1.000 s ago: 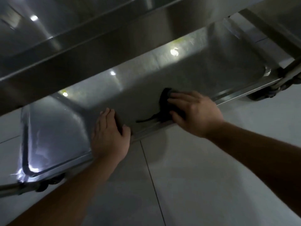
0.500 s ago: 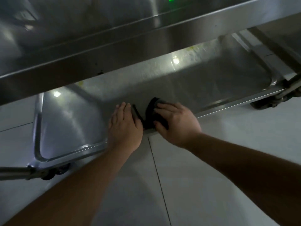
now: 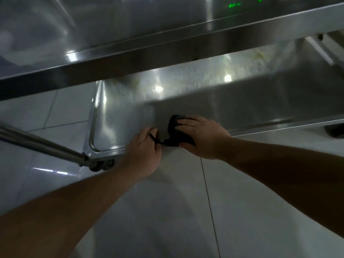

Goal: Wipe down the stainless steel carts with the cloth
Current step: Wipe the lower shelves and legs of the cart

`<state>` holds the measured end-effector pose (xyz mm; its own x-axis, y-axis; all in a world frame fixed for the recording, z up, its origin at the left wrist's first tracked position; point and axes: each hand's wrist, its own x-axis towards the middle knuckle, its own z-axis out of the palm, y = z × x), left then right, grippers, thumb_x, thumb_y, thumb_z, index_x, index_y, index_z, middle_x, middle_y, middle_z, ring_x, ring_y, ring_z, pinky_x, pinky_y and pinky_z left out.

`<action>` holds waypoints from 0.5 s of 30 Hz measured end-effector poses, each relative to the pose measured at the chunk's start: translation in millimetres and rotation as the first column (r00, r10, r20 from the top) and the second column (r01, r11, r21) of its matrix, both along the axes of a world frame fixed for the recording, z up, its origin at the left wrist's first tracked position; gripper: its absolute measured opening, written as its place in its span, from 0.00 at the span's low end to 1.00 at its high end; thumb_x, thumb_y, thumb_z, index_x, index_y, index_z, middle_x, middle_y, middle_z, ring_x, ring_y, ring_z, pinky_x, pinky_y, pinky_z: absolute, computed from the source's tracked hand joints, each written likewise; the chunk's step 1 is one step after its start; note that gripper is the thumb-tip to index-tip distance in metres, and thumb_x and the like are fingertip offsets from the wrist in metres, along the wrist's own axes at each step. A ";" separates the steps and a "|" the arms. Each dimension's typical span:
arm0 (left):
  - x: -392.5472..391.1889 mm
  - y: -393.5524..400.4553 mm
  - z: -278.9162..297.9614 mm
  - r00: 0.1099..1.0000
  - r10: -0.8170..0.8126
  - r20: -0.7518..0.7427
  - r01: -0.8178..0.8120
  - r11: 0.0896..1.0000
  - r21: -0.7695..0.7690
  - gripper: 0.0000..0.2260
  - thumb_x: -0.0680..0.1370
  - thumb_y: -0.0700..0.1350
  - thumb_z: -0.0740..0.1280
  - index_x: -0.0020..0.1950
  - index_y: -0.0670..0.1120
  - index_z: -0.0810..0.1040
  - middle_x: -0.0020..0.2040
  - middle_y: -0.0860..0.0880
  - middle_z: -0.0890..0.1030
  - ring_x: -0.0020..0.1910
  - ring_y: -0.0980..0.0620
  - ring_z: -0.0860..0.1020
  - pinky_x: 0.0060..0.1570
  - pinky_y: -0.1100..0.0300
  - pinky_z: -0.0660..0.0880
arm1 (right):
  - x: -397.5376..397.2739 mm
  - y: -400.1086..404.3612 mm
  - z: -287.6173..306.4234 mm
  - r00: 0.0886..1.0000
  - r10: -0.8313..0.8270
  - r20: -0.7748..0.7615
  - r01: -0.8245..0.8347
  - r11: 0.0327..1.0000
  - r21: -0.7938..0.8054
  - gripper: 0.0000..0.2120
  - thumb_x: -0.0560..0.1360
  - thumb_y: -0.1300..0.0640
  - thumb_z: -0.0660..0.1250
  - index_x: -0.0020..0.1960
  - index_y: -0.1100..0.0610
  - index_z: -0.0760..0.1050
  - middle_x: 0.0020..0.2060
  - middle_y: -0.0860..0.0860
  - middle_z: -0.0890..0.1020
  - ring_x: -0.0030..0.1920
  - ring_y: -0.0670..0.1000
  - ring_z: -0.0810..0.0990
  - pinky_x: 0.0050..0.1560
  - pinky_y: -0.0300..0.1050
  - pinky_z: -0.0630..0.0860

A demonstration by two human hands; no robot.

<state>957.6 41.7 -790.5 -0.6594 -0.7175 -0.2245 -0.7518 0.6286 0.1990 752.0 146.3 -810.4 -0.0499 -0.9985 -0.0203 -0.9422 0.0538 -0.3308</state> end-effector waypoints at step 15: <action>35.7 18.3 24.0 0.990 0.052 0.133 -0.074 0.984 0.162 0.28 0.86 0.52 0.62 0.85 0.48 0.58 0.84 0.46 0.58 0.81 0.43 0.60 0.78 0.46 0.62 | 73.3 2.7 39.3 0.969 0.029 -0.246 0.012 0.986 0.164 0.17 0.79 0.52 0.67 0.67 0.49 0.73 0.62 0.52 0.78 0.57 0.58 0.75 0.55 0.54 0.75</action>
